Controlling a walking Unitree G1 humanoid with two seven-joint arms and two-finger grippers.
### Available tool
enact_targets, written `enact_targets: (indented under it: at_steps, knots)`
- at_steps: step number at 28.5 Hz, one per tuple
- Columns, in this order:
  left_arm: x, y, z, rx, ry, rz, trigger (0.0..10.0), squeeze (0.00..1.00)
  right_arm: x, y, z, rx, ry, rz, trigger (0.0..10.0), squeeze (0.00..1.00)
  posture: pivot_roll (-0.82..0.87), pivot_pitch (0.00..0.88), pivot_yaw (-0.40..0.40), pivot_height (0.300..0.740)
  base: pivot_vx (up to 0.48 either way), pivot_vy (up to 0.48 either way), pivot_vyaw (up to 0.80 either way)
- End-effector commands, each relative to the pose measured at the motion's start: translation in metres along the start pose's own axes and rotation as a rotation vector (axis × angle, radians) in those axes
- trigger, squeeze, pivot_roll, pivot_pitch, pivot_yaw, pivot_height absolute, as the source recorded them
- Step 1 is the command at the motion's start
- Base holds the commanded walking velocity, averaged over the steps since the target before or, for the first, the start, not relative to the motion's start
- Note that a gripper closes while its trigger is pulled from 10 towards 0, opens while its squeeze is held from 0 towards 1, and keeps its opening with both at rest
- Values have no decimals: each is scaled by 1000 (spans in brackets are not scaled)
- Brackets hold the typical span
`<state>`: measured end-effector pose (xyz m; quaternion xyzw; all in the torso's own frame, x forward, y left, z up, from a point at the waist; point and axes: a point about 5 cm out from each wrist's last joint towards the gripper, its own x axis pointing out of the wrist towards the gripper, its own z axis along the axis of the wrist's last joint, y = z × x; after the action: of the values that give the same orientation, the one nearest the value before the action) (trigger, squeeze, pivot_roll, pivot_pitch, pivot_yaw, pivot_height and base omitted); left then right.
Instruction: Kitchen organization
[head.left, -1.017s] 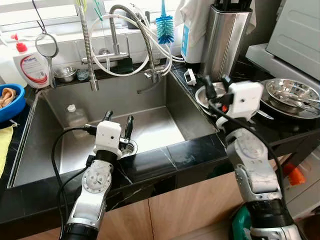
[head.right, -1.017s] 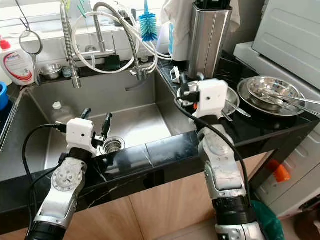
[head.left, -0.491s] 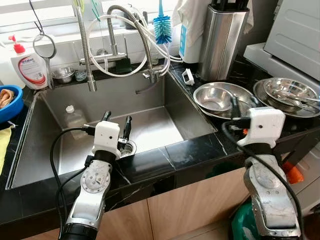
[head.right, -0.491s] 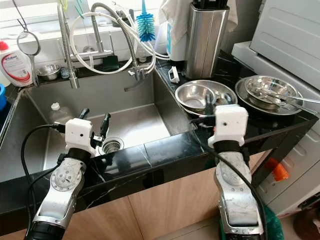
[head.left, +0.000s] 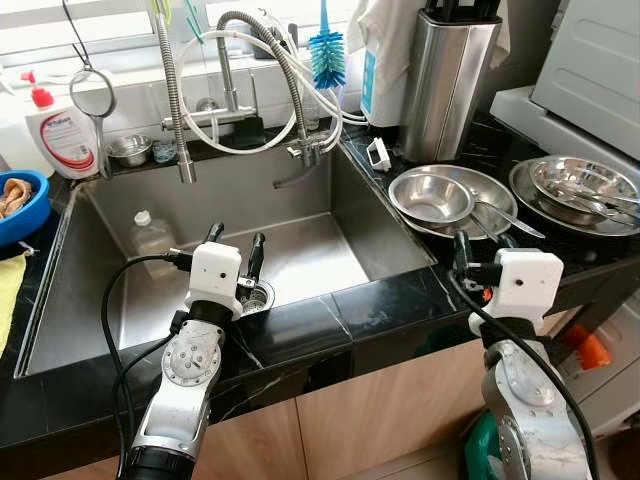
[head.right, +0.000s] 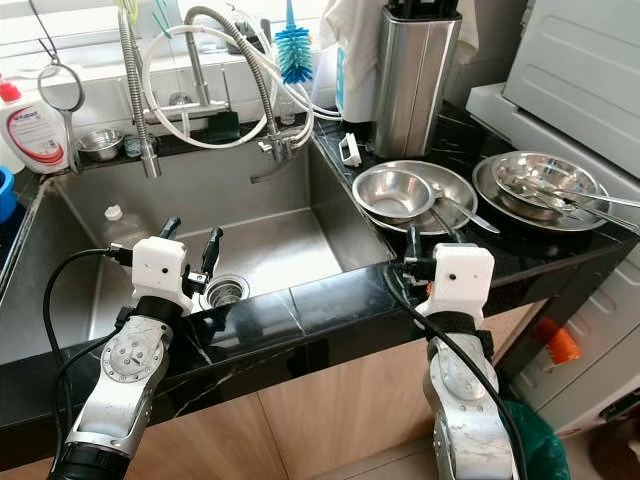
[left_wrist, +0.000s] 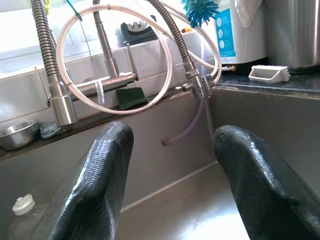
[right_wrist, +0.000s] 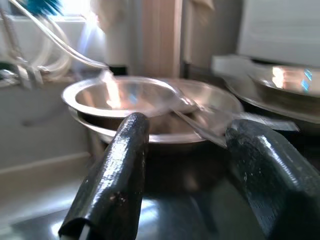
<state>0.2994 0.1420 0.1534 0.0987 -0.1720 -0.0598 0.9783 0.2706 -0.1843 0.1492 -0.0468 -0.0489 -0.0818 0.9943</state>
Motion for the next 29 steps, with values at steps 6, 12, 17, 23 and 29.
enact_targets:
  at_steps: [6,12,17,23,29]
  knots:
    - [3,1,1,0,-2,-1,10000,0,7,-13,-4,62,55,-64,10000,0,-116,0,63,740,0,0,0]
    - [3,2,0,-7,-1,5,10000,0,12,-13,-1,52,43,-46,10000,0,-116,0,61,740,0,0,0]
    - [3,1,0,-3,-3,1,10000,0,13,-11,-3,52,52,-39,10000,0,-115,0,62,740,0,0,0]
    - [-1,0,0,-5,0,6,10000,0,14,-9,-10,-2,80,-10,10000,0,-107,0,59,740,0,0,0]
    - [1,0,1,-4,-3,4,10000,0,23,-11,-12,-15,80,-23,10000,0,-103,0,58,740,0,0,0]
